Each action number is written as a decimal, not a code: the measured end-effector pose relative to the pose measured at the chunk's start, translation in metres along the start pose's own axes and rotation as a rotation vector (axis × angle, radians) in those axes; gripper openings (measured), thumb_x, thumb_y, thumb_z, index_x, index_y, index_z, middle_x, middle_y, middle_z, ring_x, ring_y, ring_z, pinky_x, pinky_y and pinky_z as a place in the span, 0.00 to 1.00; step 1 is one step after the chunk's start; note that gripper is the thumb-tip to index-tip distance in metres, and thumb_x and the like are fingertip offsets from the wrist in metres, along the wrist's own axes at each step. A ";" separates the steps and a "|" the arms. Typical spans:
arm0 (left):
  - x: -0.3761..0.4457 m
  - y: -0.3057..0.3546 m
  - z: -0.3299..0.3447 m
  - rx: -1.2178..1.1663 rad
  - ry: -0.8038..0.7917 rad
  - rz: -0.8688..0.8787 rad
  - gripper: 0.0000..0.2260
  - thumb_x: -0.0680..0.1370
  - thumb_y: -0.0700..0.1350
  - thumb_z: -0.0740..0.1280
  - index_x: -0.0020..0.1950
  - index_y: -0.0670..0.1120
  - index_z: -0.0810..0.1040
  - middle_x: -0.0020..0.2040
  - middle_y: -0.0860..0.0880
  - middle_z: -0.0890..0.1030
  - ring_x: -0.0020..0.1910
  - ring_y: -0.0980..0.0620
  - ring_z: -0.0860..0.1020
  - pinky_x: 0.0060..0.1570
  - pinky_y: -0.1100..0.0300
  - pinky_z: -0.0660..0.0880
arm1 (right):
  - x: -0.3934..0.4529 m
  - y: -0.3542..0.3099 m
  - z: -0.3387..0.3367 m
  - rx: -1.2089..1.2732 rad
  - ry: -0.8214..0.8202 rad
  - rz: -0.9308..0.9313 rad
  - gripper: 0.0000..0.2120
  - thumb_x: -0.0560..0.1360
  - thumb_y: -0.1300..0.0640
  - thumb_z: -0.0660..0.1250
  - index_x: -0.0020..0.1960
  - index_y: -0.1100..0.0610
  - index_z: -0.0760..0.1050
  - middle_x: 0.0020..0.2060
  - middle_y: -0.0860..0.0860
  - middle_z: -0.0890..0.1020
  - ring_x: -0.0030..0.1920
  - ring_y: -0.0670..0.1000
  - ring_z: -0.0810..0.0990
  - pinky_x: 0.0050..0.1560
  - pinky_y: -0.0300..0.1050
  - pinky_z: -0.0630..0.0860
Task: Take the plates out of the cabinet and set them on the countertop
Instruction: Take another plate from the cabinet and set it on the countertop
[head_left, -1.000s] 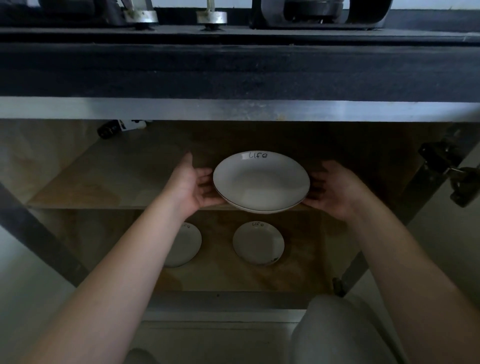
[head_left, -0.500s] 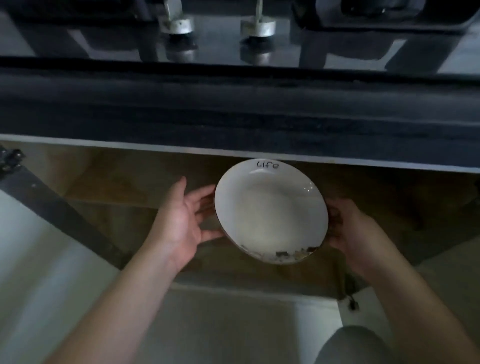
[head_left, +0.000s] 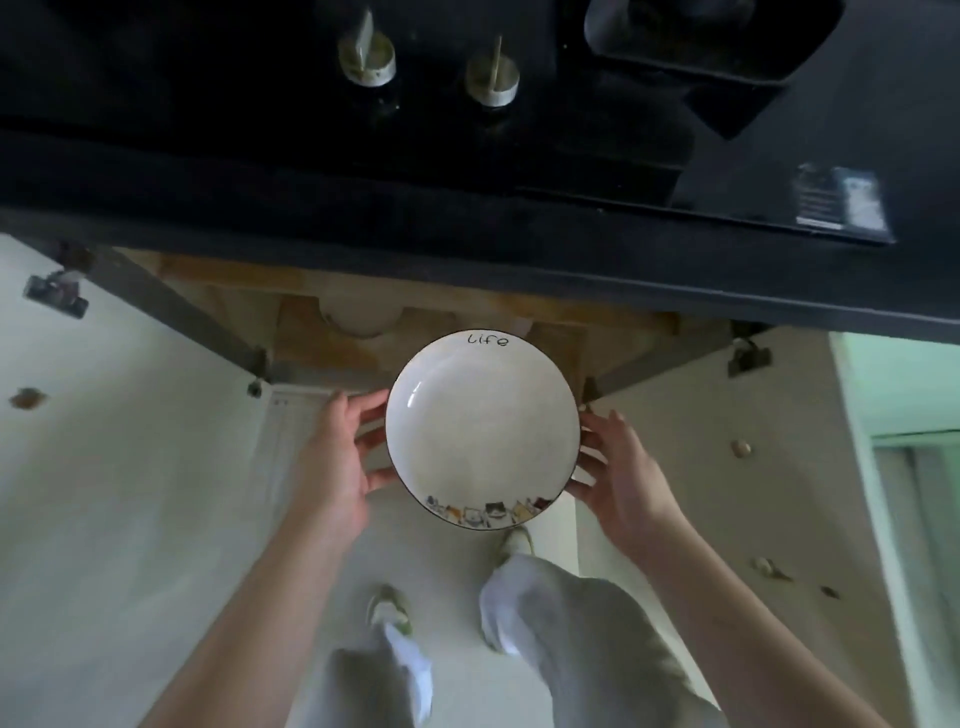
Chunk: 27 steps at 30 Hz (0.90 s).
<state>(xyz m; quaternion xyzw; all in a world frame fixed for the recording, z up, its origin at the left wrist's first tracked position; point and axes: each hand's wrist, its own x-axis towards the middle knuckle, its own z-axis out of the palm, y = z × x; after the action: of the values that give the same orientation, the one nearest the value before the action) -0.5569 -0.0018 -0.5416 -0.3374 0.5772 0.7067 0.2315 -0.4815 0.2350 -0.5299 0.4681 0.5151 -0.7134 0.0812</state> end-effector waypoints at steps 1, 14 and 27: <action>-0.015 -0.002 -0.007 0.007 0.004 -0.025 0.23 0.84 0.56 0.47 0.54 0.51 0.81 0.51 0.53 0.83 0.49 0.53 0.78 0.36 0.55 0.73 | -0.017 0.001 -0.003 0.007 0.003 0.014 0.22 0.82 0.44 0.52 0.58 0.57 0.78 0.54 0.57 0.81 0.53 0.56 0.81 0.44 0.51 0.80; -0.195 0.044 -0.111 0.012 -0.024 -0.012 0.12 0.72 0.53 0.67 0.50 0.50 0.85 0.52 0.51 0.85 0.45 0.54 0.83 0.35 0.53 0.80 | -0.204 -0.015 0.010 -0.061 -0.127 0.034 0.23 0.82 0.43 0.52 0.59 0.57 0.78 0.47 0.52 0.83 0.47 0.52 0.82 0.54 0.57 0.78; -0.354 0.047 -0.138 -0.022 -0.006 0.190 0.19 0.71 0.51 0.62 0.57 0.48 0.83 0.54 0.49 0.83 0.51 0.48 0.81 0.37 0.52 0.80 | -0.330 -0.052 -0.020 -0.256 -0.337 -0.144 0.23 0.83 0.43 0.49 0.54 0.52 0.80 0.49 0.53 0.83 0.50 0.52 0.82 0.44 0.47 0.81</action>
<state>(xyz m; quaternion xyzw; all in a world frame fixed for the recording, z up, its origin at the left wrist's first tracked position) -0.3259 -0.1244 -0.2619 -0.2818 0.5981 0.7327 0.1613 -0.3200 0.1544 -0.2485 0.2903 0.6128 -0.7142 0.1737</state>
